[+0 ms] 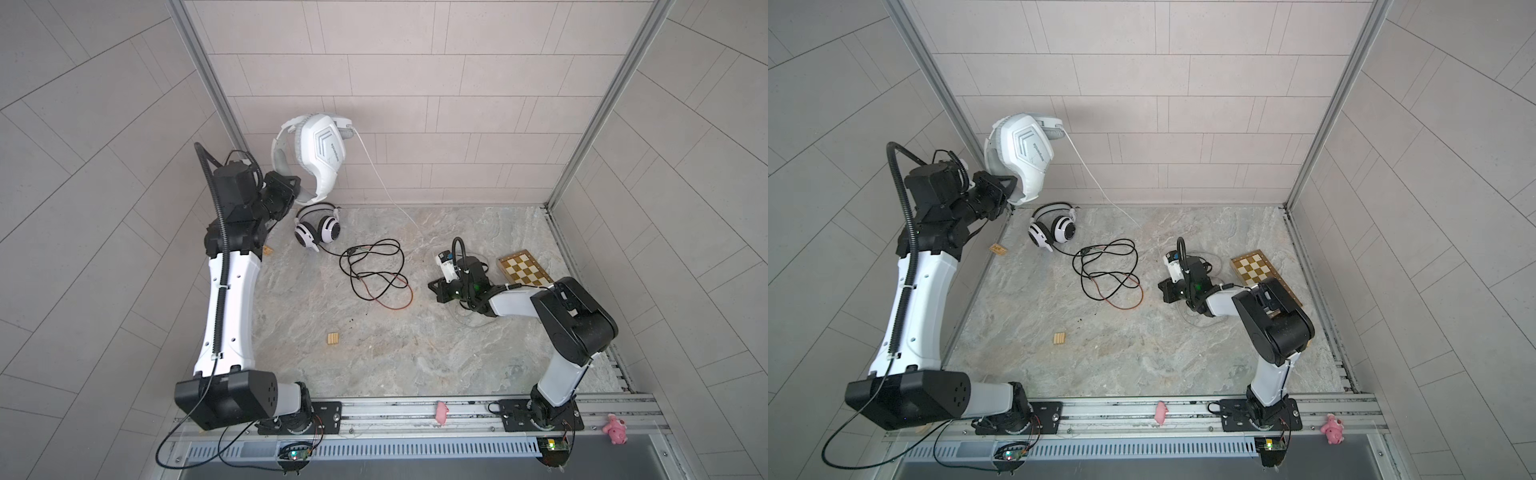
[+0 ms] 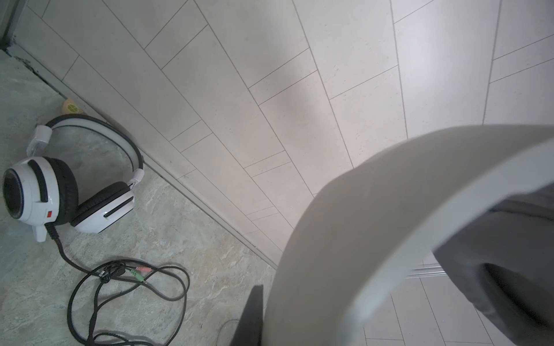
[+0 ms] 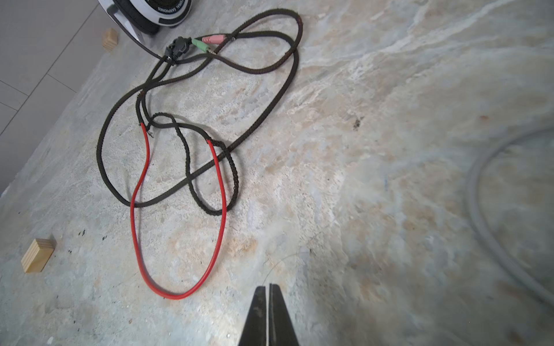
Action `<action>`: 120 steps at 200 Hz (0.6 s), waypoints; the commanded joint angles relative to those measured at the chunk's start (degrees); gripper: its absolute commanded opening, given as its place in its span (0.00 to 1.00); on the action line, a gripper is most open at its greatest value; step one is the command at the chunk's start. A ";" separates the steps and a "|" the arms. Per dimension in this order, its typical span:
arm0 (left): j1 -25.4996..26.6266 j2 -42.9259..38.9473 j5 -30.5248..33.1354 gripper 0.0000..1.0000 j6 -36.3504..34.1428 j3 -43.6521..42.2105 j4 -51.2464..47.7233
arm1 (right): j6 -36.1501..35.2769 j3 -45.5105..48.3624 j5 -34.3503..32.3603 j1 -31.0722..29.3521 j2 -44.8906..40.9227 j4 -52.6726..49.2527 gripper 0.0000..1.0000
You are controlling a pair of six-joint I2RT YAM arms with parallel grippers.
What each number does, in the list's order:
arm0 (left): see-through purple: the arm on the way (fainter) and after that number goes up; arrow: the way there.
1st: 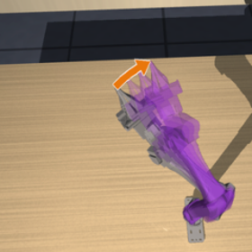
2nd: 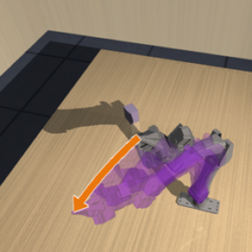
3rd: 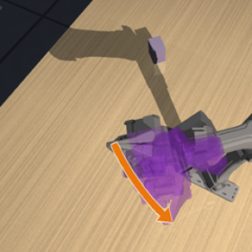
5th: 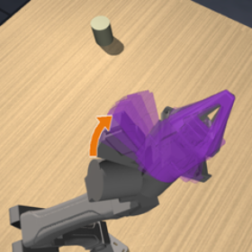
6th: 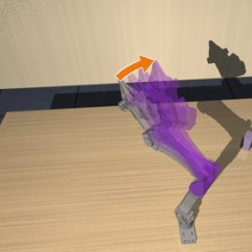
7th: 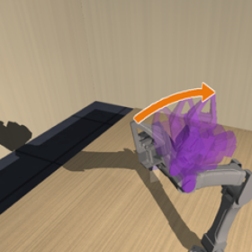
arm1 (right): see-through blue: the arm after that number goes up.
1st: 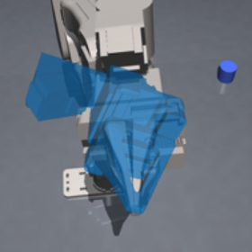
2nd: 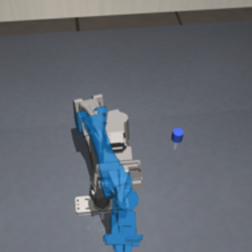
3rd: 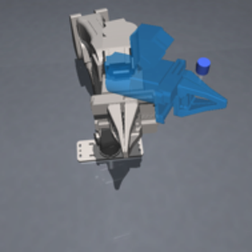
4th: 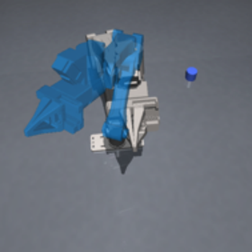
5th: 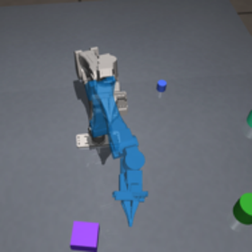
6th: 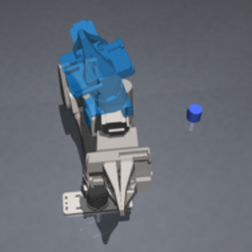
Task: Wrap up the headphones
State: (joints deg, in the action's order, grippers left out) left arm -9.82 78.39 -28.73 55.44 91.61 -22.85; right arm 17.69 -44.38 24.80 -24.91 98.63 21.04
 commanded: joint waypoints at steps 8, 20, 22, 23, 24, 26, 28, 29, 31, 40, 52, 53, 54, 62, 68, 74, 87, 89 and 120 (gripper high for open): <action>0.57 -1.89 2.60 0.00 -2.91 -0.76 2.82 | -7.36 -6.14 -6.80 -0.14 -12.35 -19.24 0.04; 2.00 -2.46 5.50 0.00 -5.97 -2.19 1.22 | -9.62 -8.61 -8.71 -0.58 -17.03 -26.46 0.04; 2.40 -2.65 6.16 0.00 -6.73 -2.53 1.16 | -10.01 -8.88 -9.17 -0.69 -17.76 -27.45 0.04; 2.55 -2.73 6.50 0.00 -7.05 -2.73 1.06 | -10.16 -9.06 -9.38 -0.77 -18.12 -27.93 0.04; 2.63 -2.81 6.85 0.00 -7.38 -2.92 1.02 | -10.32 -9.36 -9.58 -0.81 -18.47 -28.48 0.04; 3.15 -2.96 7.64 0.00 -8.05 -3.28 0.80 | -10.71 -9.81 -9.98 -0.99 -19.15 -29.29 0.04; 3.65 -3.08 8.38 0.00 -8.77 -3.63 0.60 | -11.00 -10.30 -10.35 -1.19 -19.83 -30.37 0.04; 3.88 -3.16 8.80 0.00 -9.12 -3.81 0.43 | -11.18 -10.47 -10.54 -1.28 -20.16 -31.02 0.04; 4.38 -3.33 9.64 0.00 -9.82 -4.21 0.17 | -11.47 -10.93 -11.08 -1.39 -20.72 -32.06 0.04; 6.76 -3.84 12.93 0.00 -12.90 -5.92 -0.79 | -12.36 -12.90 -12.52 -2.09 -23.30 -36.03 0.04; 9.78 -4.02 17.37 0.00 -17.38 -7.71 -2.19 | -12.77 -14.93 -12.99 -2.81 -26.38 -39.89 0.03; 9.98 -4.03 17.56 0.00 -17.64 -7.87 -2.24 | -12.77 -15.02 -13.05 -2.88 -26.56 -40.04 0.03; 10.17 -3.94 17.83 0.00 -17.91 -8.04 -2.31 | -12.77 -15.21 -13.08 -2.96 -26.78 -40.38 0.03; 11.58 -3.65 19.15 0.00 -19.64 -9.22 -2.42 | -13.12 -16.67 -13.53 -3.72 -28.53 -42.74 0.02; 12.47 -3.26 20.01 0.00 -20.73 -9.92 -2.77 | -13.49 -17.75 -14.14 -4.47 -29.46 -44.64 0.02; 13.30 -2.84 20.85 0.00 -21.65 -10.59 -3.01 | -14.02 -19.35 -15.07 -5.27 -30.25 -46.70 0.02; 14.93 -1.78 22.16 0.00 -23.31 -12.20 -3.03 | -15.20 -22.64 -17.26 -7.25 -31.11 -50.97 0.01; 15.17 -1.60 22.39 0.00 -23.57 -12.43 -3.00 | -15.45 -22.88 -17.49 -7.50 -31.17 -51.70 0.01; 16.66 2.59 19.61 0.00 -25.72 -12.96 -2.85 | -17.58 -28.93 -19.70 -12.78 -29.13 -59.56 0.01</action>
State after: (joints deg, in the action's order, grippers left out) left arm 6.55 78.83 -8.49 32.49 78.13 -28.34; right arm 3.81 -69.45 8.99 -34.20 67.90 -27.24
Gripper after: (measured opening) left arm 0.116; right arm 0.048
